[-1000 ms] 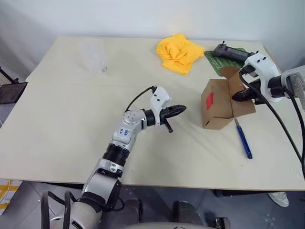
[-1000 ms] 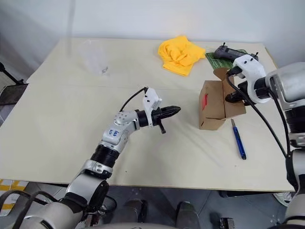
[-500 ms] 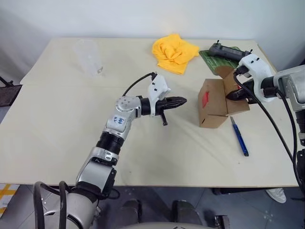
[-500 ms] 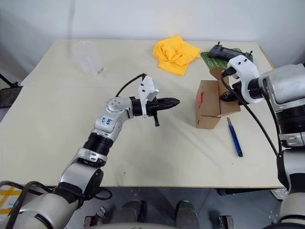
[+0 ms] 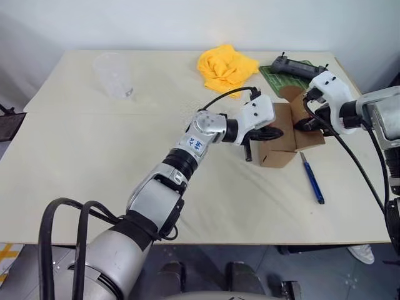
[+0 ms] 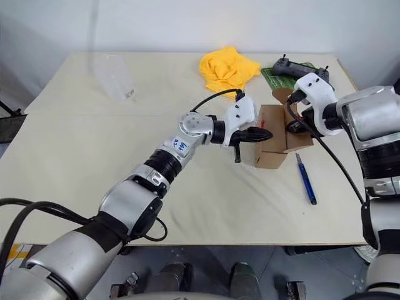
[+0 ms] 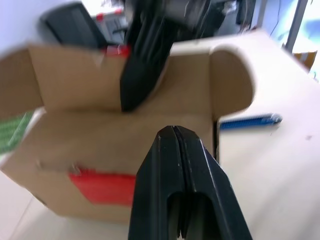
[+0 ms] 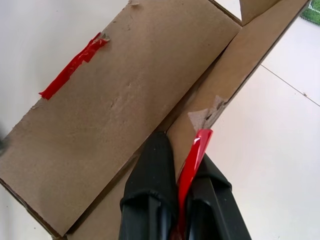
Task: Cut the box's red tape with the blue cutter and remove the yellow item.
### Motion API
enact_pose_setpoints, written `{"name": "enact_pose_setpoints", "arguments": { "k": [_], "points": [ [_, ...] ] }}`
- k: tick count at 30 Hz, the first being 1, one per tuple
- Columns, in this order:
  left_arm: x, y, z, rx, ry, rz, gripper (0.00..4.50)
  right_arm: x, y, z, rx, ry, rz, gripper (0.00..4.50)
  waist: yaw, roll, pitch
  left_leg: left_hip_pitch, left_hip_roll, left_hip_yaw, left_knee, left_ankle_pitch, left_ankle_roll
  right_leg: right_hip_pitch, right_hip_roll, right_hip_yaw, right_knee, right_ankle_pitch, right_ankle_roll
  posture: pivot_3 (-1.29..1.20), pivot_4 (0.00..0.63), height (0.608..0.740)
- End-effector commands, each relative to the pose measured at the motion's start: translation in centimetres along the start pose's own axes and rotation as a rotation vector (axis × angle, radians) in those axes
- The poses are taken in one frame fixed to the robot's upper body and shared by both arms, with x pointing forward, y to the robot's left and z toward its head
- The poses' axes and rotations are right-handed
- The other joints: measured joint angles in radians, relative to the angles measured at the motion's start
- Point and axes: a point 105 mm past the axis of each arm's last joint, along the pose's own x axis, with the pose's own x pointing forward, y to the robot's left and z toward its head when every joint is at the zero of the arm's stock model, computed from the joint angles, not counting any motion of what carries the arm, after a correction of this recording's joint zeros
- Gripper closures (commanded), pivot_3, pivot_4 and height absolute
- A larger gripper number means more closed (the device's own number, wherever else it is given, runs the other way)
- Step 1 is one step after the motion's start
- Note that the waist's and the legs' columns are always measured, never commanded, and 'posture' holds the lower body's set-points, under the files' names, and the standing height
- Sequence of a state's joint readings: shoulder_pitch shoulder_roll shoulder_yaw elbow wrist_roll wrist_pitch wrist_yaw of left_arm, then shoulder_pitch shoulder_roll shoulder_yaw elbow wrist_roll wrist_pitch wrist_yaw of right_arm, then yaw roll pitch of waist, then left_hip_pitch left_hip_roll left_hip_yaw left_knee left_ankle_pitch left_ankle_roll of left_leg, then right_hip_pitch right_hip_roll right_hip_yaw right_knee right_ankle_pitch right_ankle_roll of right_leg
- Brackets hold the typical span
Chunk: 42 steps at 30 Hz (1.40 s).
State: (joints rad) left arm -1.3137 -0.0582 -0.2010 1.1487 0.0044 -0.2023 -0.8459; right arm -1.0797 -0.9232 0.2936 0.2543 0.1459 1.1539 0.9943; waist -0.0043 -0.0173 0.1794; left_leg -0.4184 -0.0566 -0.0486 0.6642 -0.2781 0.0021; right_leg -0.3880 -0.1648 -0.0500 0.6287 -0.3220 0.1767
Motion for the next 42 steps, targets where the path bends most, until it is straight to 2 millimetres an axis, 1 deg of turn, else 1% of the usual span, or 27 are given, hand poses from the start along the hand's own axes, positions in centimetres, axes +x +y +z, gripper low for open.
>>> {"name": "enact_pose_setpoints", "arguments": {
  "k": [1, 5, 8, 11, 13, 19, 23, 29, 34, 38, 42],
  "points": [
    [0.8, 0.7, 2.3, 0.063, -0.041, 0.036, 4.5, 2.8, 2.6, -3.8, 0.05, 0.143, 0.146, 4.48, 0.003, 0.0, 0.0, 0.0, 0.0, 0.0, 0.0, 0.0, 0.0, 0.0, 0.0, 0.0, 0.0, 0.0, 0.0, 0.0, 0.15, 0.74],
    [0.9, 0.9, 2.3, 0.071, -0.026, 0.05, 4.5, 2.8, 3.1, -4.5, 0.055, 0.166, 0.182, 4.48, 0.006, -0.001, -0.001, 0.0, 0.0, 0.0, 0.0, 0.0, 0.0, 0.0, 0.0, 0.0, -0.001, 0.0, 0.0, 0.0, 0.15, 0.74],
    [1.2, 1.1, 3.2, 0.076, -0.053, 0.062, 4.5, 2.5, 4.3, -5.1, 0.04, 0.181, 0.264, 4.48, 0.007, -0.001, -0.001, 0.0, 0.0, 0.0, 0.0, 0.0, 0.0, 0.0, 0.0, 0.0, -0.001, 0.0, 0.0, 0.0, 0.15, 0.74],
    [1.8, 0.5, 3.2, 0.084, -0.042, 0.041, 4.5, 2.7, 4.3, -5.0, 0.045, 0.173, 0.269, 4.48, 0.007, -0.001, -0.001, 0.0, 0.0, 0.0, 0.0, 0.0, 0.0, 0.0, 0.0, 0.0, -0.001, 0.0, 0.0, 0.0, 0.15, 0.74],
    [2.0, 0.2, 3.0, 0.082, -0.037, 0.025, 4.5, 2.5, 4.8, -4.9, 0.048, 0.168, 0.298, 4.48, 0.007, -0.001, -0.001, 0.0, 0.0, 0.0, 0.0, 0.0, 0.0, 0.0, 0.0, 0.0, -0.001, 0.0, 0.0, 0.0, 0.15, 0.74],
    [2.0, -0.9, 2.5, 0.095, -0.029, -0.048, 4.5, 1.3, 7.0, -4.6, 0.039, 0.176, 0.413, 4.48, 0.006, -0.001, -0.001, 0.0, 0.0, 0.0, 0.0, 0.0, 0.0, 0.0, 0.0, 0.0, -0.001, 0.0, 0.0, 0.0, 0.15, 0.74],
    [1.6, -2.1, 1.7, 0.08, -0.026, -0.128, 4.5, -0.1, 8.8, -4.9, 0.022, 0.195, 0.512, 4.48, 0.007, -0.001, -0.001, -0.001, 0.0, 0.0, 0.0, 0.0, 0.0, -0.001, 0.0, 0.0, -0.001, 0.0, 0.0, 0.0, 0.15, 0.74],
    [0.8, -3.4, 1.2, 0.066, -0.011, -0.203, 4.5, -0.2, 8.6, -5.1, 0.048, 0.206, 0.467, 4.48, 0.01, -0.001, -0.001, -0.001, 0.0, -0.001, 0.0, 0.0, 0.0, 0.0, 0.0, 0.0, -0.001, 0.0, 0.0, 0.0, 0.15, 0.74],
    [0.0, -4.7, 1.4, 0.039, 0.004, -0.264, 4.5, 0.3, 7.6, -5.3, 0.079, 0.223, 0.38, 4.48, 0.009, -0.001, -0.001, -0.001, 0.0, -0.003, 0.0, 0.0, 0.0, 0.0, 0.0, 0.0, -0.001, 0.0, 0.0, 0.0, 0.15, 0.74],
    [-0.9, -5.2, 1.1, 0.004, 0.055, -0.274, 4.5, 0.4, 7.1, -5.3, 0.105, 0.223, 0.339, 4.48, 0.007, -0.001, -0.001, 0.0, 0.0, -0.007, 0.001, 0.0, 0.0, 0.001, 0.0, 0.0, -0.001, 0.0, 0.0, 0.0, 0.15, 0.74],
    [-1.7, -4.9, 0.5, 0.008, 0.12, -0.226, 4.5, 0.2, 7.0, -5.3, 0.111, 0.218, 0.329, 4.48, 0.007, -0.001, -0.001, 0.012, 0.0, -0.008, -0.002, -0.001, 0.0, 0.013, 0.0, 0.001, -0.003, 0.0, 0.0, 0.0, 0.15, 0.74]
  ]
}}
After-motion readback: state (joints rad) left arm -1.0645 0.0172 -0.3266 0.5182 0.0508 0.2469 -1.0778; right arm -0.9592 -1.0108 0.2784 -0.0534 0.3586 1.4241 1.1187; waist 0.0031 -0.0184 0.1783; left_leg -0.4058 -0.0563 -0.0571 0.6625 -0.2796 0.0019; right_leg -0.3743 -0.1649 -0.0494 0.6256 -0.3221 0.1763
